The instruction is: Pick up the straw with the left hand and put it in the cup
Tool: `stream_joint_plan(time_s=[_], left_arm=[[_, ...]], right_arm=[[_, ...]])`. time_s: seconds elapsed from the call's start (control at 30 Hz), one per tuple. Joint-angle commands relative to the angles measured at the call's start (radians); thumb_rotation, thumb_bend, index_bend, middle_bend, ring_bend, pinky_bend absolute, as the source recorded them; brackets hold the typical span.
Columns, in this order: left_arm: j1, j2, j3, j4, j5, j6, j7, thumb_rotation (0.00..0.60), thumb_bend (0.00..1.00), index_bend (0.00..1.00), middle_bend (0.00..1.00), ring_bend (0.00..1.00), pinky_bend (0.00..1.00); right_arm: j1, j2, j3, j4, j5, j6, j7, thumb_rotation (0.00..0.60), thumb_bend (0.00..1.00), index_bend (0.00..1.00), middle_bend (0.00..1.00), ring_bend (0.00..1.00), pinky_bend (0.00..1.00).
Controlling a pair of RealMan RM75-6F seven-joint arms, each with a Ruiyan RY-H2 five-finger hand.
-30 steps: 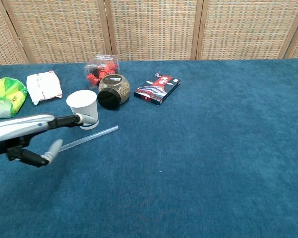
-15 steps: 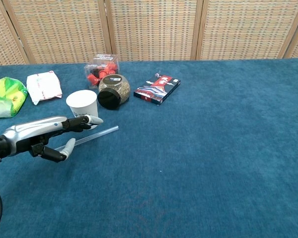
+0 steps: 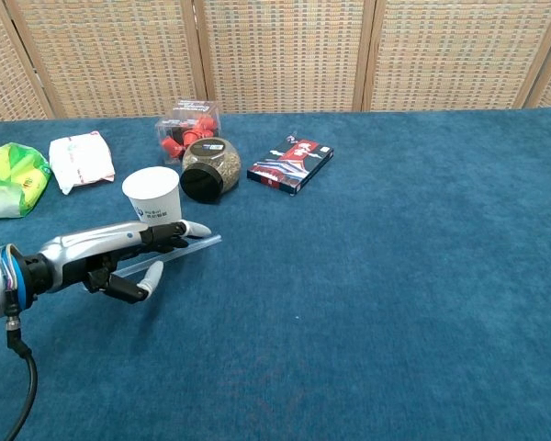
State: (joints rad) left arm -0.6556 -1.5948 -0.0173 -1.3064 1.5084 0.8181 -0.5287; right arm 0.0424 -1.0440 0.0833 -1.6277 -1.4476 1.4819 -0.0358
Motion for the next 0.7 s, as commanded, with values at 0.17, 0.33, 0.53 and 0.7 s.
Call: stream_joint_plan(time_s=[0.17, 0.33, 0.53, 0.7], left_arm=[[-0.008, 0.006, 0.023, -0.021, 0.026, 0.007, -0.014, 0.600, 0.81, 0.00, 0.00, 0.00, 0.00], [-0.017, 0.026, 0.048, -0.047, 0.061, 0.015, -0.027, 0.600, 0.81, 0.00, 0.00, 0.00, 0.00], [-0.037, 0.042, 0.075, -0.073, 0.101, 0.015, -0.037, 0.600, 0.81, 0.00, 0.00, 0.00, 0.00], [-0.059, 0.042, 0.090, -0.087, 0.127, 0.009, -0.040, 0.600, 0.81, 0.00, 0.00, 0.00, 0.00]], right_arm=[[0.000, 0.000, -0.001, 0.001, 0.000, -0.001, -0.001, 0.600, 0.00, 0.00, 0.00, 0.00, 0.00], [0.000, -0.001, -0.002, -0.001, -0.001, -0.001, -0.002, 0.600, 0.00, 0.00, 0.00, 0.00, 0.00], [0.001, -0.001, -0.004, -0.002, -0.002, -0.003, -0.003, 0.600, 0.00, 0.00, 0.00, 0.00, 0.00], [0.002, -0.001, -0.005, -0.002, -0.001, -0.005, -0.003, 0.600, 0.00, 0.00, 0.00, 0.00, 0.00]])
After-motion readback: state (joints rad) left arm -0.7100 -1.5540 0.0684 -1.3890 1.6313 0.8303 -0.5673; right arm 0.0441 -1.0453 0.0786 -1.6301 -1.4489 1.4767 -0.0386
